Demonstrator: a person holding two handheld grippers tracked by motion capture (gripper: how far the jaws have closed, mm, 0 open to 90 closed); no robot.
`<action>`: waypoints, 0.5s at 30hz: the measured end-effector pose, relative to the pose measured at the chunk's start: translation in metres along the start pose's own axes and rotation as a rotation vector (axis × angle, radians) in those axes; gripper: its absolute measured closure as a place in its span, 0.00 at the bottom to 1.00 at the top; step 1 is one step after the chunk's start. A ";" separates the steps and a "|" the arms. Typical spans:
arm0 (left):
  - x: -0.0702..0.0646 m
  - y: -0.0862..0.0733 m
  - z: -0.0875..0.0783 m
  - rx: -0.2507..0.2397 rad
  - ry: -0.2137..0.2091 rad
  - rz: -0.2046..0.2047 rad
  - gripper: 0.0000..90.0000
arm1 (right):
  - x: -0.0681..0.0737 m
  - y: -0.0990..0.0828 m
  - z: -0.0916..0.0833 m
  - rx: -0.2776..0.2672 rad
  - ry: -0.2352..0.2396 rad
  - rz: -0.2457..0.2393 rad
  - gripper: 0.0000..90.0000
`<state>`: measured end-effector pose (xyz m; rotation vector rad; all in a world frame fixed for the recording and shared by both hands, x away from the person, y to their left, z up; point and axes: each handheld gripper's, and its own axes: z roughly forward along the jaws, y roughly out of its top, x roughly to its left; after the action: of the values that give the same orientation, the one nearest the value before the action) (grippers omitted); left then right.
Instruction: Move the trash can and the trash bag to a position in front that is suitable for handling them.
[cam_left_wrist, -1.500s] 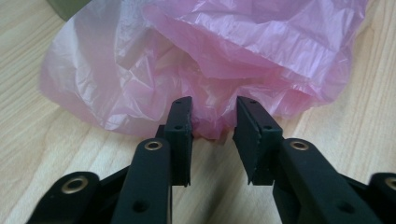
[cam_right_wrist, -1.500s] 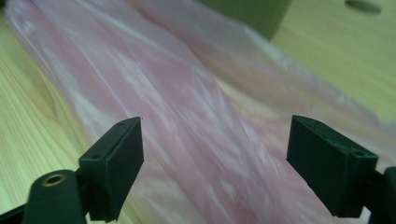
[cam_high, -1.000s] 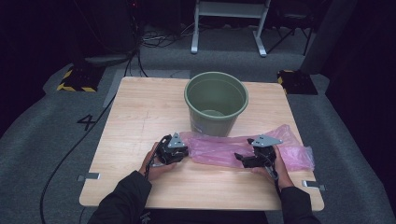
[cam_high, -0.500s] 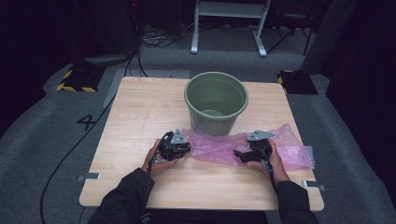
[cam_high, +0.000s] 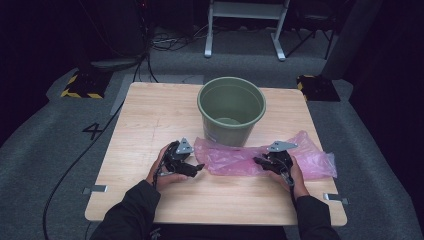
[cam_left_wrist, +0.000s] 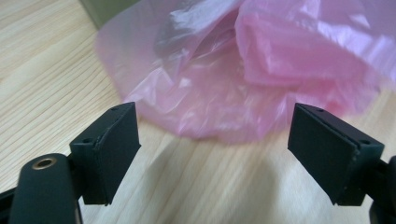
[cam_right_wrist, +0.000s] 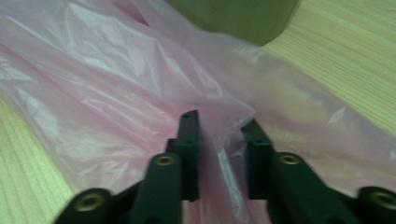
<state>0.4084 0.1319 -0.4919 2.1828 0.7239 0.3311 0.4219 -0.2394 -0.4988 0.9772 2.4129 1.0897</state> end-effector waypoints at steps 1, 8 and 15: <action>0.000 -0.001 -0.002 0.010 -0.009 0.000 0.17 | 0.002 0.000 0.000 0.002 -0.003 -0.008 0.90; -0.002 -0.021 -0.021 0.049 0.002 0.010 0.18 | 0.005 -0.003 -0.003 -0.002 -0.014 -0.018 0.99; -0.008 -0.043 -0.035 0.083 0.004 0.005 0.18 | 0.004 -0.008 -0.006 -0.034 -0.020 -0.020 1.00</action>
<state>0.3694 0.1703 -0.5016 2.2634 0.7462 0.3133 0.4120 -0.2433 -0.5009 0.9463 2.3747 1.1052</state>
